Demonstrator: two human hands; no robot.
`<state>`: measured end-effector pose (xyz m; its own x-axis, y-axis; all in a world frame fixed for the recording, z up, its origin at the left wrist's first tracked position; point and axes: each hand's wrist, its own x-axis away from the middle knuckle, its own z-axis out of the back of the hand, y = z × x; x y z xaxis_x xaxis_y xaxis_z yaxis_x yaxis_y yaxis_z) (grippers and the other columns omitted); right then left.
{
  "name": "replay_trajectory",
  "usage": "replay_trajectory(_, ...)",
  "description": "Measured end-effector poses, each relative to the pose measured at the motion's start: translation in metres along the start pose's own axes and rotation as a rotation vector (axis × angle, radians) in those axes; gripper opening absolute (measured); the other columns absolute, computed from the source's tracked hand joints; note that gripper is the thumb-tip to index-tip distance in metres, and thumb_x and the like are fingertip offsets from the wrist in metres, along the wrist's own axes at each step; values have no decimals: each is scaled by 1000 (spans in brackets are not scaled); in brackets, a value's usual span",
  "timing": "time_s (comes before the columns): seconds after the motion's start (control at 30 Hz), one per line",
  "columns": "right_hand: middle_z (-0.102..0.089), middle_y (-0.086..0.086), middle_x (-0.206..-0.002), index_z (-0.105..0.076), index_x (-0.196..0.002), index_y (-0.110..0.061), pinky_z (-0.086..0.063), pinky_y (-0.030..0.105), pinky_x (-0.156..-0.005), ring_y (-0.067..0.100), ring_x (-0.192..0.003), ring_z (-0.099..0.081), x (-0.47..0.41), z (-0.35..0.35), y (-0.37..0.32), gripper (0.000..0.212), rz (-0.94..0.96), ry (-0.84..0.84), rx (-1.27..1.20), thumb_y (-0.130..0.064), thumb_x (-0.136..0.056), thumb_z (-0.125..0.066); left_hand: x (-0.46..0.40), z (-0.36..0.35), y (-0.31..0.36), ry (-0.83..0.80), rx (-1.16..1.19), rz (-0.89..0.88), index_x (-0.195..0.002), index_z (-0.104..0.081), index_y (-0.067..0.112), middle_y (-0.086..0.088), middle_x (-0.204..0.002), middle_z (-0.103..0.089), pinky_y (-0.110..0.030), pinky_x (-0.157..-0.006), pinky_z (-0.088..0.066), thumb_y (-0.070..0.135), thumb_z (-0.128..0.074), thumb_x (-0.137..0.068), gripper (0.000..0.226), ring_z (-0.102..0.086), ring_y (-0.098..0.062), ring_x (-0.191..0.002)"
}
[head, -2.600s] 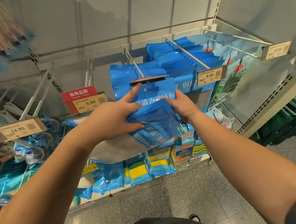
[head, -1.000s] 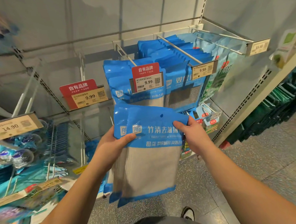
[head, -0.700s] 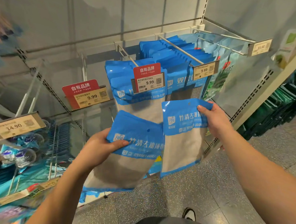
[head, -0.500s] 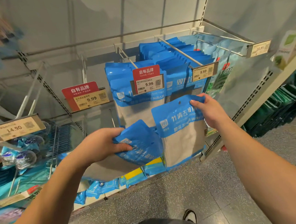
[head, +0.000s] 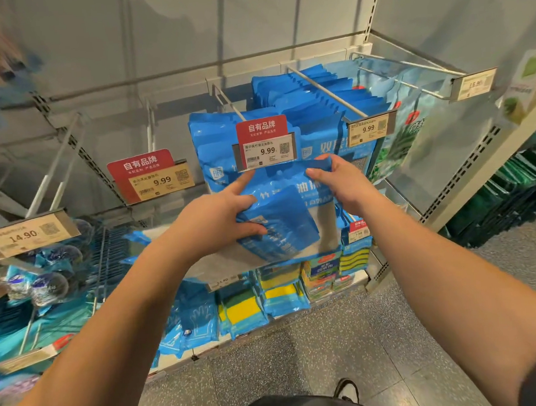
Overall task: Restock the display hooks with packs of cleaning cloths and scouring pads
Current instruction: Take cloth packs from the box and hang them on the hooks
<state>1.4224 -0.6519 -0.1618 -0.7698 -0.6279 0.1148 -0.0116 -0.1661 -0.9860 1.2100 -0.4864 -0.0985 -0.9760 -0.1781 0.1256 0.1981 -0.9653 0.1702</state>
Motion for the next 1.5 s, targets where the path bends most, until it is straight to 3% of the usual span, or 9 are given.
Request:
replay_trajectory(0.13,-69,-19,-74,-59,-92,-24,-48,16,-68,-3,-70,-64,-7,-4,-5,11,16,-40,-38,-14,-97,-63,8,-2,0,54,-32,-46,-98,-58,14,22,-166,7,-42,-71,-53,60,-63,-88,48,-67,-32,-87)
replay_trajectory(0.4,-69,-2,-92,-60,-96,-20,-50,29,-73,13,-82,-65,-23,-21,-14,7,40,-71,-170,-15,-94,-65,9,21,-5,186,157,-32,-105,-71,25,36,-157,3,-38,-81,-51,54,-71,-82,37,-64,-22,-108)
replay_trajectory(0.63,-70,-11,-82,-62,-100,-22,-51,28,-73,7,-76,-66,-32,-29,-15,6,27,-95,-176,-16,-97,-62,10,27,0,178,164,-40,-69,-39,48,28,-164,-6,-33,-70,-40,47,-74,-83,38,-63,-20,-95)
replay_trajectory(0.77,-71,-14,-79,-64,-99,-22,-50,24,-66,4,-71,-66,-38,-33,-11,4,35,-46,-125,-20,-96,-64,10,28,-1,147,190,-47,-89,-58,53,31,-163,-5,-34,-76,-46,47,-74,-83,18,-64,-19,-111)
replay_trajectory(0.87,-74,-6,-98,-67,-102,-24,-53,33,-75,13,-89,-69,-43,-39,-10,9,38,11,-110,-26,-94,-68,6,27,-4,147,152,-15,-122,-68,34,34,-161,-2,-37,-85,-51,51,-71,-83,43,-62,-18,-118)
replay_trajectory(1.07,-70,-4,-117,-65,-122,-16,-51,44,-100,19,-108,-65,-53,-50,-16,48,-12,85,8,-43,-83,-73,4,29,-2,140,182,-32,-128,-67,29,40,-152,2,-37,-90,-50,47,-71,-84,47,-61,-17,-120)
replay_trajectory(1.27,-51,1,-120,-51,-128,-16,-43,30,-83,19,-103,-55,-19,-21,-4,54,-26,289,228,-44,-87,-72,3,29,-6,139,224,-55,-126,-67,29,48,-147,4,-39,-88,-53,66,-56,-72,67,-62,-16,-117)
replay_trajectory(1.37,-60,-2,-103,-59,-112,-16,-43,30,-86,13,-94,-59,16,0,29,29,8,138,-124,-36,-92,-66,1,25,-10,173,239,-68,-122,-70,25,59,-141,4,-43,-90,-53,73,-50,-65,76,-63,-19,-117)
replay_trajectory(1.5,-66,6,-119,-70,-114,-12,-40,37,-104,22,-114,-58,47,16,72,38,-159,-203,-606,-40,-88,-67,-3,18,-11,213,273,-88,-111,-71,20,66,-135,2,-46,-89,-53,73,-53,-67,71,-63,-24,-118)
